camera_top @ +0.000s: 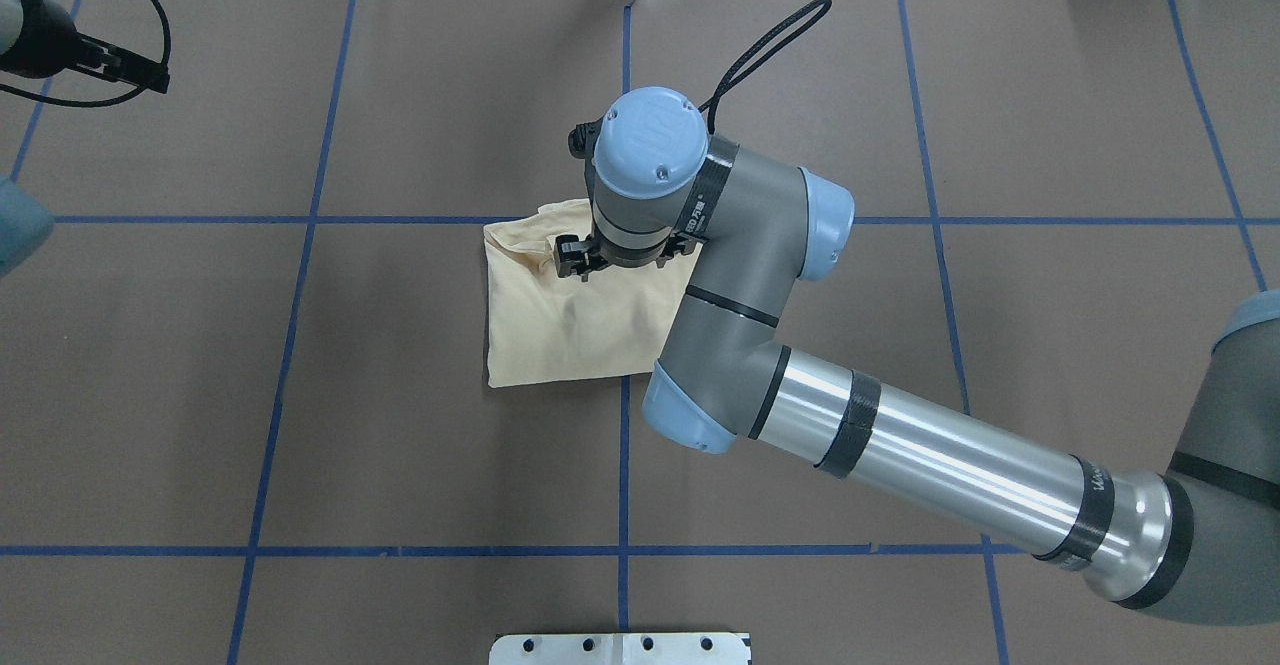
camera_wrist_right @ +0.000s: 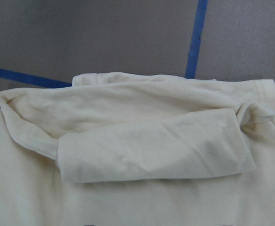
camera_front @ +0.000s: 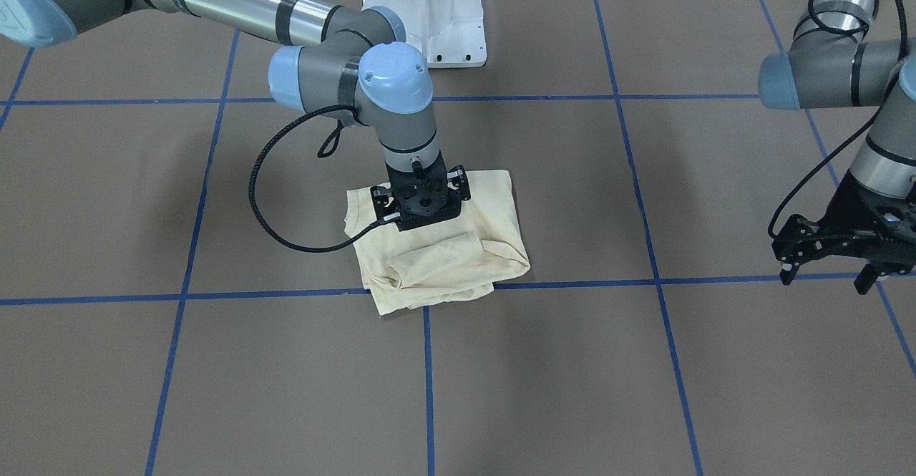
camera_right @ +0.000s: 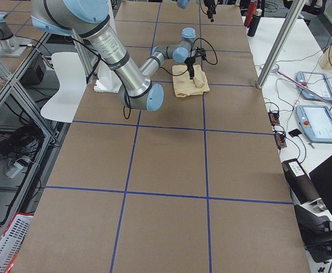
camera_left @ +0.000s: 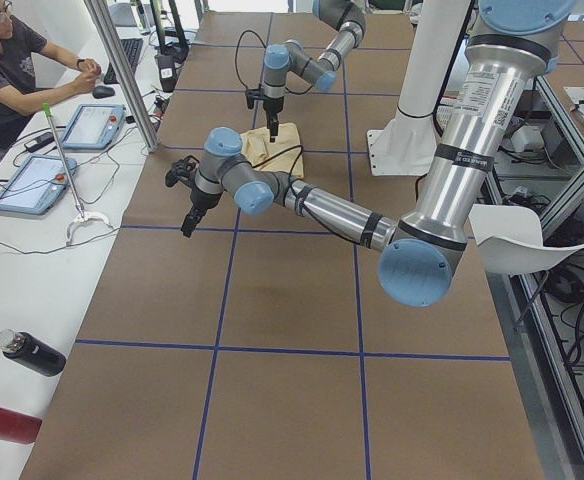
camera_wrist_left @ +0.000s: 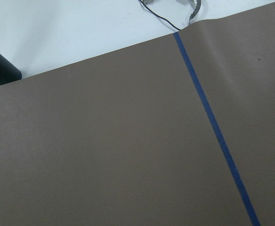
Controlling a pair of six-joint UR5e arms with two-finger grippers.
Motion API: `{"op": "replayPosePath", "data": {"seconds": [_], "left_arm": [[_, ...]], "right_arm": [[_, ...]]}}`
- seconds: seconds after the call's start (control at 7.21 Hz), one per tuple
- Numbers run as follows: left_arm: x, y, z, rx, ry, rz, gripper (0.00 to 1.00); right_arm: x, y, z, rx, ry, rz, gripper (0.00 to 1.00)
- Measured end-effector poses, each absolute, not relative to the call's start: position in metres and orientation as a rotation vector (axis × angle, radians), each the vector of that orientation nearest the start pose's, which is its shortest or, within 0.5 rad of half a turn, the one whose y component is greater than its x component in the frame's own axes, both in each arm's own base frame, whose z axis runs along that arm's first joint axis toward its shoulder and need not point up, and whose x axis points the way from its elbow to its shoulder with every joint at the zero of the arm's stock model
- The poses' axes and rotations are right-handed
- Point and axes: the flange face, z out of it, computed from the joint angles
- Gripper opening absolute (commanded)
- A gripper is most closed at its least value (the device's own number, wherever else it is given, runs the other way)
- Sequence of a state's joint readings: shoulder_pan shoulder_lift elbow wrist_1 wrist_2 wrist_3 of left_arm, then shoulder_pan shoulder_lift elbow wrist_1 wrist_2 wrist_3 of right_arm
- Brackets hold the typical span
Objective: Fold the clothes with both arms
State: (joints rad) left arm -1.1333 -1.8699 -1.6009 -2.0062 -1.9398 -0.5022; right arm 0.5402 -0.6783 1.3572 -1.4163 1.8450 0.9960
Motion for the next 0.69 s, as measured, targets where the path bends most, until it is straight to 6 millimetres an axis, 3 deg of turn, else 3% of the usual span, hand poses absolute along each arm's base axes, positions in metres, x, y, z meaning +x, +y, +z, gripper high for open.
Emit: {"op": "replayPosePath", "data": {"seconds": [0.42,0.69], "left_arm": [[0.179,-0.621,0.461,0.519,0.654,0.077,0.99],[0.175,-0.626,0.474,0.531,0.661,0.073,0.99]], "right_arm": [[-0.650,-0.504,0.161,0.243,-0.833,-0.148,0.77],[-0.660,-0.511,0.166,0.252,-0.826,-0.145,0.75]]}}
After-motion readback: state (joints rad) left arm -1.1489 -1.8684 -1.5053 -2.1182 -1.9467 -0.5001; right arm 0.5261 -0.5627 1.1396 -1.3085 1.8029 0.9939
